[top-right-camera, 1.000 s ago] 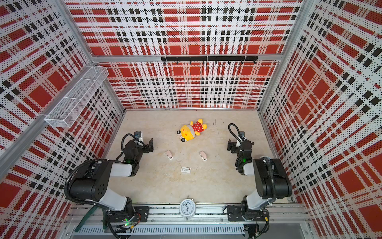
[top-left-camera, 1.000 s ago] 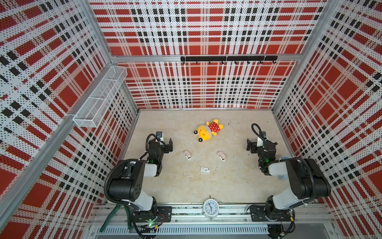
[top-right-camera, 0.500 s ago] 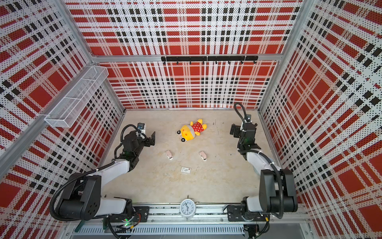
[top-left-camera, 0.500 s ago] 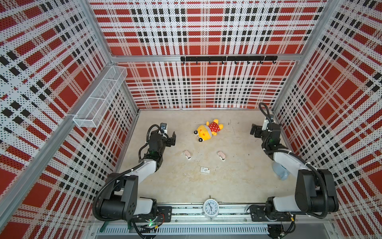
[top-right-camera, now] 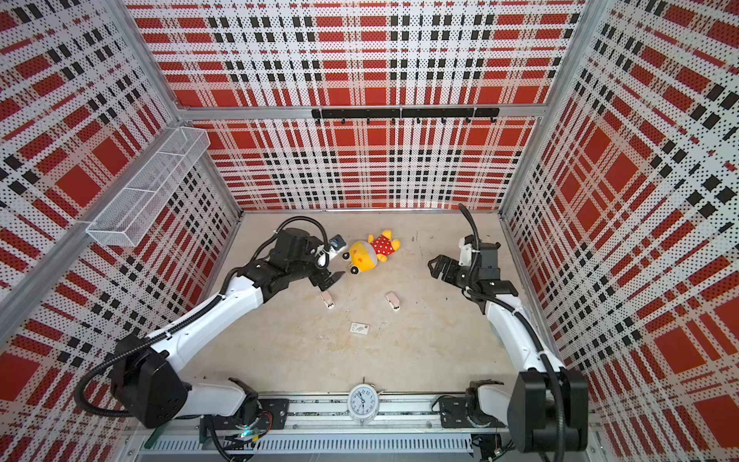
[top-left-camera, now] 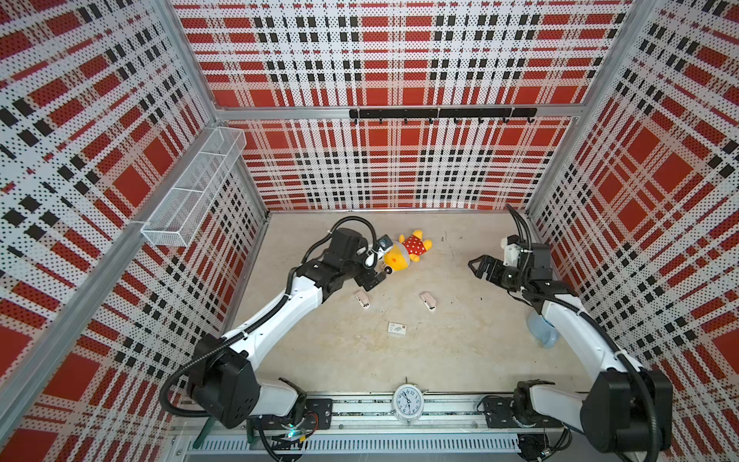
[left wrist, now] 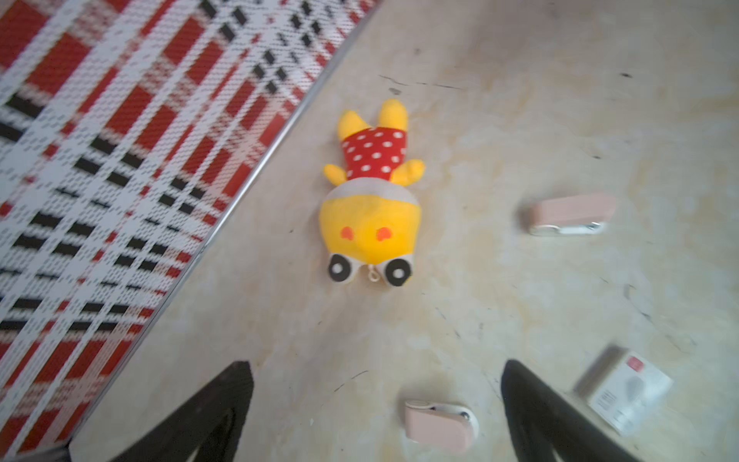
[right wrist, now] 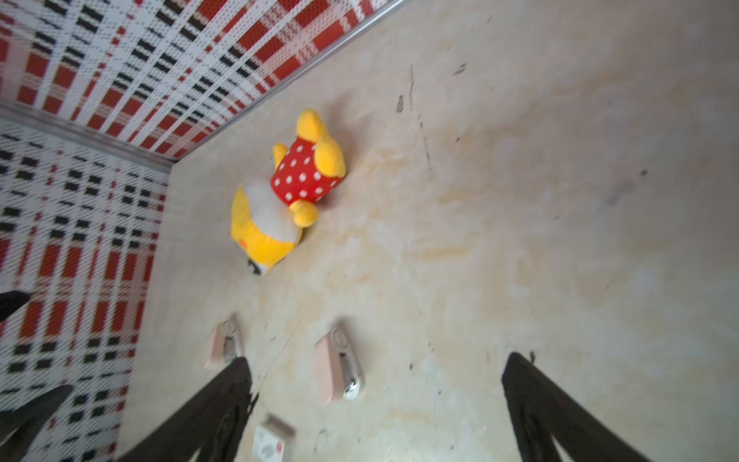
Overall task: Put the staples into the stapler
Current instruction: 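Reach the left gripper over the white staple box while the right gripper approaches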
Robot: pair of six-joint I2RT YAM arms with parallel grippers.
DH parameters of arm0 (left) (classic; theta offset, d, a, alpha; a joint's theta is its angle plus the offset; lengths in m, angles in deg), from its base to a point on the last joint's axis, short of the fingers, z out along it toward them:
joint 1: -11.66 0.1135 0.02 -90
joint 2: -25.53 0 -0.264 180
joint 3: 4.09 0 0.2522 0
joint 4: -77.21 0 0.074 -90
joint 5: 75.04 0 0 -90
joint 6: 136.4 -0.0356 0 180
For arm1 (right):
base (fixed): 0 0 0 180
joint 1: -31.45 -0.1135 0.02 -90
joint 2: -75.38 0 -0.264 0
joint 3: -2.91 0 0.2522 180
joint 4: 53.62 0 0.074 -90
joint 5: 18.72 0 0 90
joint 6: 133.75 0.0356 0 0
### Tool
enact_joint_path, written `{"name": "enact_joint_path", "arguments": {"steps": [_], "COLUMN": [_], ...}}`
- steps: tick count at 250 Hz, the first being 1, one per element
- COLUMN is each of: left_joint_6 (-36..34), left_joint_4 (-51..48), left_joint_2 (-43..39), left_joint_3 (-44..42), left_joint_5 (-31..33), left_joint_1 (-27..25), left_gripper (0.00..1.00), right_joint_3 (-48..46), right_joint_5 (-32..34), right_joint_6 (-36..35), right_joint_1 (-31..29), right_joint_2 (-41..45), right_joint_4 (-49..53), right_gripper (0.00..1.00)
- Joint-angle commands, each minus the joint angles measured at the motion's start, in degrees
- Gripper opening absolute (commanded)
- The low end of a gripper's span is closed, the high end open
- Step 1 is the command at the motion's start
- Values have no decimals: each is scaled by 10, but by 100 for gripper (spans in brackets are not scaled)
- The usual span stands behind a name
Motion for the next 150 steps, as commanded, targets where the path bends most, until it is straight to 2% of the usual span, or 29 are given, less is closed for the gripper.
{"name": "enact_joint_path", "arguments": {"steps": [1, 37, 69, 92, 125, 150], "left_joint_6": [-85, -120, -141, -153, -172, -159], "left_joint_4": [-148, -177, -189, -191, -189, -189], "left_joint_2": [45, 93, 127, 146, 163, 184], "left_joint_3": [36, 42, 38, 38, 31, 34], "left_joint_5": [-22, -28, -34, -28, -16, -16], "left_joint_1": [-55, -101, -113, -111, -111, -116], "left_gripper": [100, 100, 100, 100, 100, 100], "right_joint_3": [-26, -77, -130, -176, -205, -209], "right_joint_5": [-115, -179, -219, -256, -266, -271], "right_joint_6": [26, 39, 70, 114, 112, 102], "right_joint_1": [-2, -4, -4, -5, -6, -6], "right_joint_2": [28, 71, 116, 132, 126, 102], "right_joint_4": [55, 80, 51, -11, -31, -39], "right_gripper": [97, 98, 98, 96, 93, 93]}}
